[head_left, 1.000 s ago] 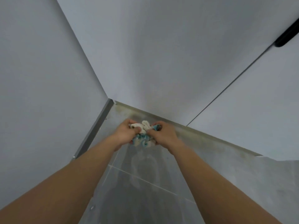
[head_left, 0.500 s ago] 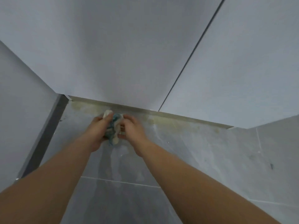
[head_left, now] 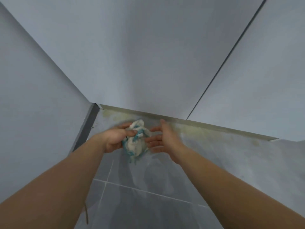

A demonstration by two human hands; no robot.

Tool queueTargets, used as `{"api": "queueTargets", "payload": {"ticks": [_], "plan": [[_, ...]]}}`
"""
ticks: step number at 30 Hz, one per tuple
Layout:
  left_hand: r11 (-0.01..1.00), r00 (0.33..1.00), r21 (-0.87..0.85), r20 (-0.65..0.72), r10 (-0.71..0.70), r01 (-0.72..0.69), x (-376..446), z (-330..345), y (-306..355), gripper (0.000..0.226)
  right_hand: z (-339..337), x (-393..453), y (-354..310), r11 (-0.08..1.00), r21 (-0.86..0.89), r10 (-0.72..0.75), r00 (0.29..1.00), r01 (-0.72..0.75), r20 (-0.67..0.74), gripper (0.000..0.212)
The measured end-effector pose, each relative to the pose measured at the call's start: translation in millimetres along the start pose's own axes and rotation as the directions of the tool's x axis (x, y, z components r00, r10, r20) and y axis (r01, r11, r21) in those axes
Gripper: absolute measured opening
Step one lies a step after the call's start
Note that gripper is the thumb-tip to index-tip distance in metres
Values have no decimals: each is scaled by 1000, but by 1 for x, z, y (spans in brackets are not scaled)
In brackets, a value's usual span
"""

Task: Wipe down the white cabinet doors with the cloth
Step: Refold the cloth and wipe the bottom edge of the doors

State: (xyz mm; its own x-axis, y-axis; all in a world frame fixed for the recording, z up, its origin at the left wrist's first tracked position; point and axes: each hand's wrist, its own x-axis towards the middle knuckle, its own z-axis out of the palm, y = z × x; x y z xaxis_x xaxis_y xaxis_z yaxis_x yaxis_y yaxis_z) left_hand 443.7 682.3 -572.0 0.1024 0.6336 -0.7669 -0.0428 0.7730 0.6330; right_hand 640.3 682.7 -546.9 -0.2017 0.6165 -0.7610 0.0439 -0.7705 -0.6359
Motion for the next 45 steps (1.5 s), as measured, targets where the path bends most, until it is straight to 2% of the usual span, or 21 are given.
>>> {"api": "queueTargets", "payload": {"ticks": [2, 5, 8, 10, 12, 15, 17, 20, 23, 27, 30, 37, 40, 45], "plan": [[995, 983, -80, -175, 53, -68, 5, -17, 1, 38, -2, 0, 3, 998, -52, -29, 998, 26, -52, 58], [983, 888, -103, -452, 89, -151, 14, -42, 1, 45, -10, 1, 8, 985, -159, -72, 995, 61, -69, 57], [980, 751, 125, -630, 200, -156, 20, -57, 1, 48, -18, 5, 9, 968, -238, -103, 991, 80, -87, 57], [938, 667, 324, -672, 322, -125, 22, -60, 3, 49, -23, 8, 8, 962, -258, -118, 986, 85, -114, 57], [879, 633, 473, -662, 401, -63, 31, -64, 5, 62, -28, 10, 9, 958, -274, -126, 984, 88, -125, 56], [804, 706, 582, -619, 343, 119, 49, -66, 4, 73, -36, 9, 13, 949, -300, -139, 982, 95, -130, 56], [747, 751, 637, -584, 309, 188, 61, -68, 1, 73, -42, 8, 18, 937, -336, -142, 981, 90, -132, 56], [645, 755, 724, -560, 340, 246, 73, -74, -3, 68, -56, 6, 23, 895, -439, -151, 980, 79, -131, 54], [607, 729, 746, -572, 375, 273, 76, -73, -7, 59, -71, 1, 25, 857, -509, -168, 977, 77, -134, 52], [625, 675, 755, -567, 471, 198, 80, -53, -12, 42, -93, -5, 23, 817, -573, -171, 975, 61, -140, 49], [638, 682, 755, -548, 484, 154, 77, -25, -13, 41, -109, -13, 19, 755, -654, -179, 975, 51, -130, 44], [514, 788, 857, -291, 542, -37, 68, 85, -23, 45, -146, -35, 19, 601, -798, -159, 985, 48, -60, 31], [495, 819, 861, -199, 538, -116, 74, 140, -27, 45, -163, -42, 29, 602, -798, -153, 986, 43, -62, 26], [611, 815, 786, -287, 503, -100, 73, 198, -36, 40, -207, -53, 58, 699, -715, -188, 962, -11, -200, 22]]}}
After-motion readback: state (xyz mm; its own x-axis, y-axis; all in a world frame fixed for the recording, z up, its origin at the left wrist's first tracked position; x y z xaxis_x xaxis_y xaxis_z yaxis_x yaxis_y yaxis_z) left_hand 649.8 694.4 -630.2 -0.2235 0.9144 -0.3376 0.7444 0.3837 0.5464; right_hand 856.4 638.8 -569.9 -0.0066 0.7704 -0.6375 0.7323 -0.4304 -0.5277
